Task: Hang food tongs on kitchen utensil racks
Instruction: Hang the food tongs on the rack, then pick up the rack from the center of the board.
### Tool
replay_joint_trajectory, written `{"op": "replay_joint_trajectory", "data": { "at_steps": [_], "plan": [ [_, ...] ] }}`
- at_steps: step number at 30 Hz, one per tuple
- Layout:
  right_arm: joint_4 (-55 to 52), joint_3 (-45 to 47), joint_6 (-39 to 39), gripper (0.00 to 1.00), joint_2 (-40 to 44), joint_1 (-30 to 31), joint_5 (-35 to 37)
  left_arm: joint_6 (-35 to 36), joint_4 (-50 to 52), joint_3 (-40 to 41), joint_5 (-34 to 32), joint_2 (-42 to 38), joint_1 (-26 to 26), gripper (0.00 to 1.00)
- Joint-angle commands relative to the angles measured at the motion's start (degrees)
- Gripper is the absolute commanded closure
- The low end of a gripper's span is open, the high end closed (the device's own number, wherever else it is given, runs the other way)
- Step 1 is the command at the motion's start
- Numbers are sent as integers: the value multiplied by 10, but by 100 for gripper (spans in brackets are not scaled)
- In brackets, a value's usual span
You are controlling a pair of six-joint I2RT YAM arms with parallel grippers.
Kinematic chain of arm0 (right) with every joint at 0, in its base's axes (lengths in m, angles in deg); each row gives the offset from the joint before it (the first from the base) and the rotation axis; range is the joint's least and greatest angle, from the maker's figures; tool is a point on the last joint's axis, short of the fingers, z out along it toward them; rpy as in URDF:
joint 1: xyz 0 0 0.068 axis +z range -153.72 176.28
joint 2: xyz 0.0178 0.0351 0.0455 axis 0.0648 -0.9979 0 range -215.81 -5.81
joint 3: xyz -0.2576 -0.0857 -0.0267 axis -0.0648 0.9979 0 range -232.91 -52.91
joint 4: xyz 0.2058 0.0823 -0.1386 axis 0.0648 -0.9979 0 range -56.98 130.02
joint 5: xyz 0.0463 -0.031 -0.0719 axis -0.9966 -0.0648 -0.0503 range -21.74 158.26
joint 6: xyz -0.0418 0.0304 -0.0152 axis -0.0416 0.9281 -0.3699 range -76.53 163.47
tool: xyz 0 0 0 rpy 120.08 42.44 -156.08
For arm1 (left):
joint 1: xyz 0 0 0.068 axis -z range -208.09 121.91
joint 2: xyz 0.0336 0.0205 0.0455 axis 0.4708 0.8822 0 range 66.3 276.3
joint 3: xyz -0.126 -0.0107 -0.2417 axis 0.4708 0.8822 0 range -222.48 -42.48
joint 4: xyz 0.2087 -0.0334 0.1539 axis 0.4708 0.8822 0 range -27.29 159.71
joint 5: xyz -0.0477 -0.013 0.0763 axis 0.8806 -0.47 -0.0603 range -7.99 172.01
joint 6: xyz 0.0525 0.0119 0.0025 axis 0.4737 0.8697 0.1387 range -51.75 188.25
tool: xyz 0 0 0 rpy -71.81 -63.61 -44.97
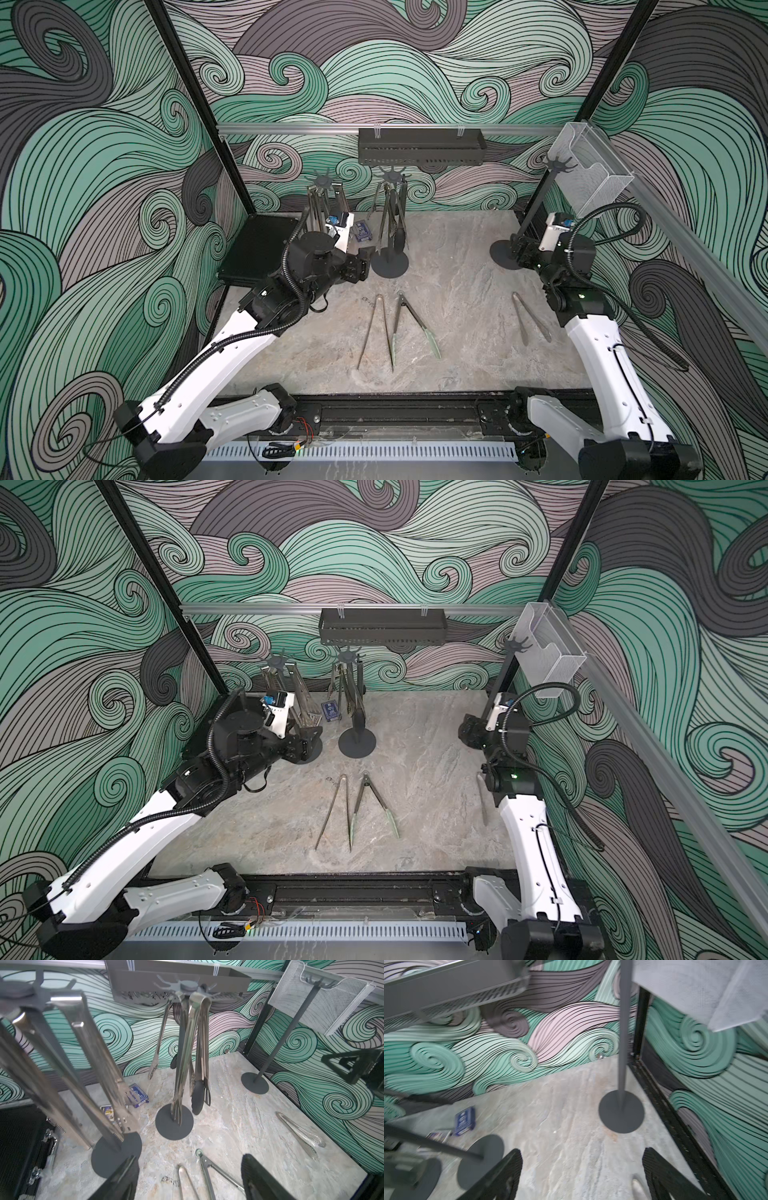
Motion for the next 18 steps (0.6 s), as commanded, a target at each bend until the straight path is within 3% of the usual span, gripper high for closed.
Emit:
{"op": "replay_joint_trajectory", "data": {
  "at_steps": [1, 9, 18],
  "plan": [
    [34, -6, -15, 9, -22, -44, -8, -32, 5, 60, 42, -49, -27, 21],
    [191, -3, -72, 10, -113, -86, -76, -81, -49, 172, 105, -136, -134, 21],
    [261, -78, -94, 12, -236, -87, -11, -92, -113, 224, 143, -139, -143, 22]
  ]
}}
